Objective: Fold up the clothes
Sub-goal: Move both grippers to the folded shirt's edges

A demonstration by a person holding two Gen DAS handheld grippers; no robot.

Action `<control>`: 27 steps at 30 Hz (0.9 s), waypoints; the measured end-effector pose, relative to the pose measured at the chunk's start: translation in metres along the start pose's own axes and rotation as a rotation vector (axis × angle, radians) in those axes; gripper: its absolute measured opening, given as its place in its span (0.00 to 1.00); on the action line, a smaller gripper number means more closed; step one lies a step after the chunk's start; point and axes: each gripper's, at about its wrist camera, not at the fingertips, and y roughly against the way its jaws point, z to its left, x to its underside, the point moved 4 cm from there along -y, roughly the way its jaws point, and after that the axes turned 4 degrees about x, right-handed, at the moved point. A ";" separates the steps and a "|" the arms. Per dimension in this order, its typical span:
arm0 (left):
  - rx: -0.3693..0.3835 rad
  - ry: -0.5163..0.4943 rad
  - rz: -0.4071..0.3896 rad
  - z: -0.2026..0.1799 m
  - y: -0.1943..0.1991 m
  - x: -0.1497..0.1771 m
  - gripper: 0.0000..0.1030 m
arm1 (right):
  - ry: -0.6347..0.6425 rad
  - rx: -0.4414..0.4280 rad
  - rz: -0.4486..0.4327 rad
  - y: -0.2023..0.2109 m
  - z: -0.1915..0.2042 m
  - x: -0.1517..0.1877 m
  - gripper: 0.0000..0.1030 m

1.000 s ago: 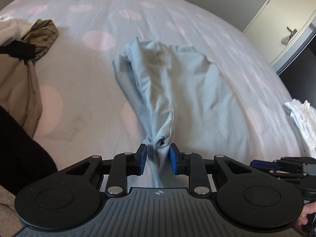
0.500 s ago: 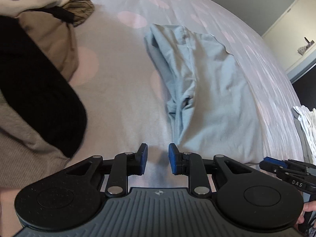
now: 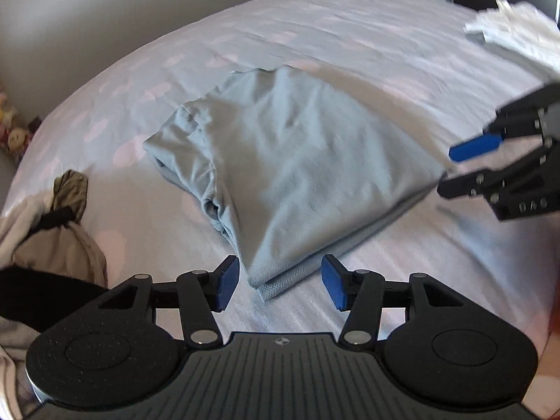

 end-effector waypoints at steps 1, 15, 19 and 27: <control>-0.033 -0.046 0.016 -0.004 -0.003 0.003 0.49 | -0.003 0.001 0.009 -0.002 -0.001 0.001 0.44; -0.300 -0.471 0.099 -0.042 -0.025 0.018 0.16 | -0.073 -0.036 0.043 -0.011 -0.009 0.004 0.48; -0.311 -0.508 0.114 -0.046 -0.029 0.019 0.03 | -0.089 -0.042 0.039 -0.010 -0.012 0.004 0.49; -0.283 -0.511 0.138 -0.051 -0.023 0.024 0.01 | -0.135 -0.066 0.049 -0.010 -0.021 0.005 0.13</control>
